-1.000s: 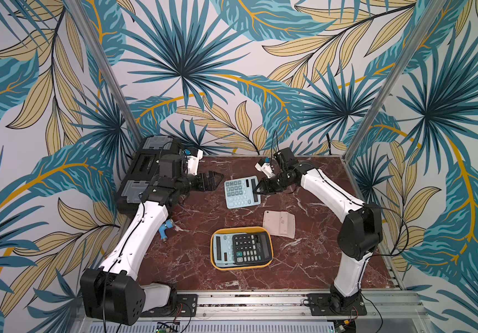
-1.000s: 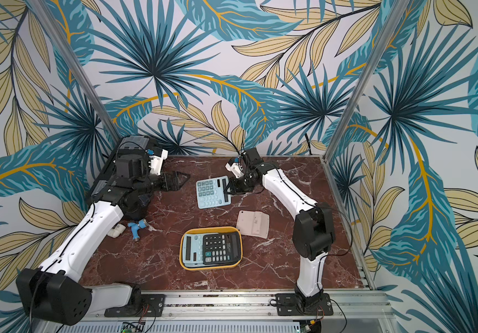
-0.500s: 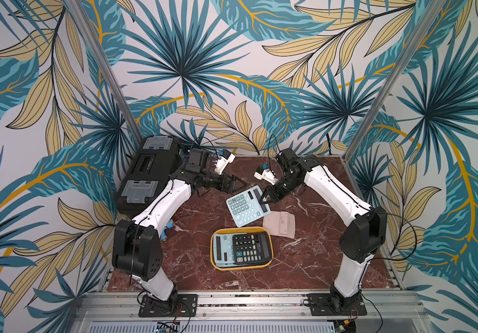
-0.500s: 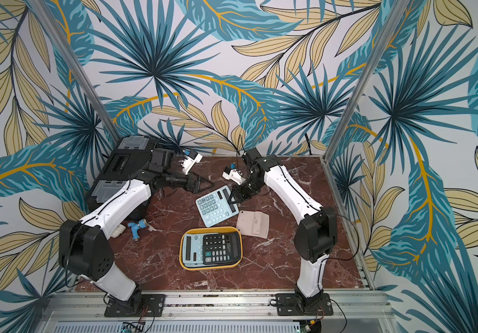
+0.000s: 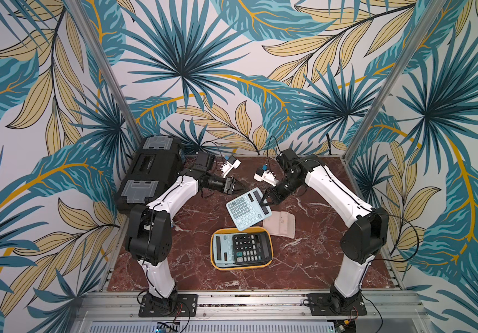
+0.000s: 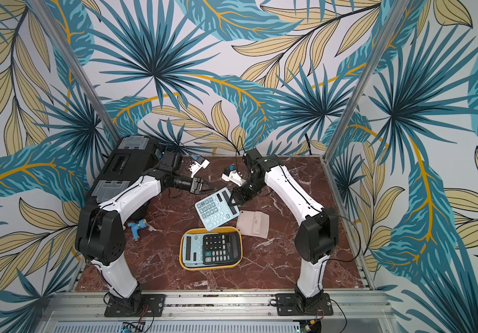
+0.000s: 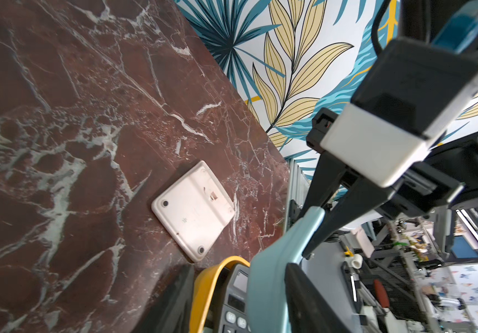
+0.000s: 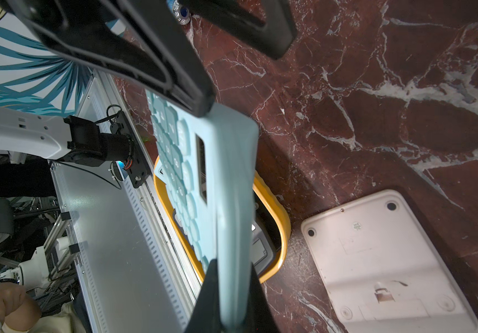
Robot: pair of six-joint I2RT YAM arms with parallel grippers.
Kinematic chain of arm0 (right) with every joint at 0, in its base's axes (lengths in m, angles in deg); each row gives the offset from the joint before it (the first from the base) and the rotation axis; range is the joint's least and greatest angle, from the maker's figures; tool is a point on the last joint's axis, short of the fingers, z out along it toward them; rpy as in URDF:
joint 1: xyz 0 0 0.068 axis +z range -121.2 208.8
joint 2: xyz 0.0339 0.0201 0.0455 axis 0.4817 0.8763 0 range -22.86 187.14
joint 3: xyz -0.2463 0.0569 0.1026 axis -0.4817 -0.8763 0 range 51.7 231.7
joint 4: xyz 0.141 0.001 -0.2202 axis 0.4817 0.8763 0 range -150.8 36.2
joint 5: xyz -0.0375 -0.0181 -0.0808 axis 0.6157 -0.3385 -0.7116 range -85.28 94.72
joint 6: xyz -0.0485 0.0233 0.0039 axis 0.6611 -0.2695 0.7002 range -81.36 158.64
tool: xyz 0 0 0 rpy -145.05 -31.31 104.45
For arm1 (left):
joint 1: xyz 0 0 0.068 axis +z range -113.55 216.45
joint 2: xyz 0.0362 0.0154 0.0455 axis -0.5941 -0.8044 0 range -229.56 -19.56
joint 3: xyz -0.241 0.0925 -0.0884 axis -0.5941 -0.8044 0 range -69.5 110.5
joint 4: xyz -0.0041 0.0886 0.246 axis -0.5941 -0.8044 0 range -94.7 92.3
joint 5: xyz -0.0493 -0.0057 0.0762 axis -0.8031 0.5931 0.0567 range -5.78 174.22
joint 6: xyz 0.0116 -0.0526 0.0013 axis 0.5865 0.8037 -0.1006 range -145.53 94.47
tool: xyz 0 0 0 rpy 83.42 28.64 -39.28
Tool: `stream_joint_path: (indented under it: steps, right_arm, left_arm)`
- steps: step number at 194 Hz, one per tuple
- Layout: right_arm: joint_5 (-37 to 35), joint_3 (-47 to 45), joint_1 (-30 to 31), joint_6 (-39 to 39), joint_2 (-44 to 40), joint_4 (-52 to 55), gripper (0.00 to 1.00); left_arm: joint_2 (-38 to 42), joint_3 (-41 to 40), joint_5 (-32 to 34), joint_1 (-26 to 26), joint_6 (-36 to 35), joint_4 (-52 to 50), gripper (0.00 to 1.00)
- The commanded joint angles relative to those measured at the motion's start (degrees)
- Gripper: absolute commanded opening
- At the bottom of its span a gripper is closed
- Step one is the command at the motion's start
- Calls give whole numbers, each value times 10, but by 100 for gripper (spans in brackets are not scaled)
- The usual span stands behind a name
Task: Put the calculator in the storage box
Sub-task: Pick up the calculator at the center of the board.
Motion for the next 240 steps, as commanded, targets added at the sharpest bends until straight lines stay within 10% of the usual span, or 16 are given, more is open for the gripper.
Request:
stream_joint_path:
  steps: [1,71,140,195,240]
  right_arm:
    - [17,11,3,15,-21,6,0]
    - [25,15,1,26,-36,8,0]
    - [31,14,-14,34,-36,6,0]
    - [66,20,-27,45,-32,8,0]
    - [72,19,-38,51,-35,8,0]
  left_arm:
    - [12,6,-24,-7,-7,2,44]
    - [7,9,-7,-15,-35,-35,66]
    - [5,5,-21,-22,-39,-36,30]
    - [14,-7,-37,-22,-45,-28,57]
    - [2,0,-33,-22,-53,-44,41]
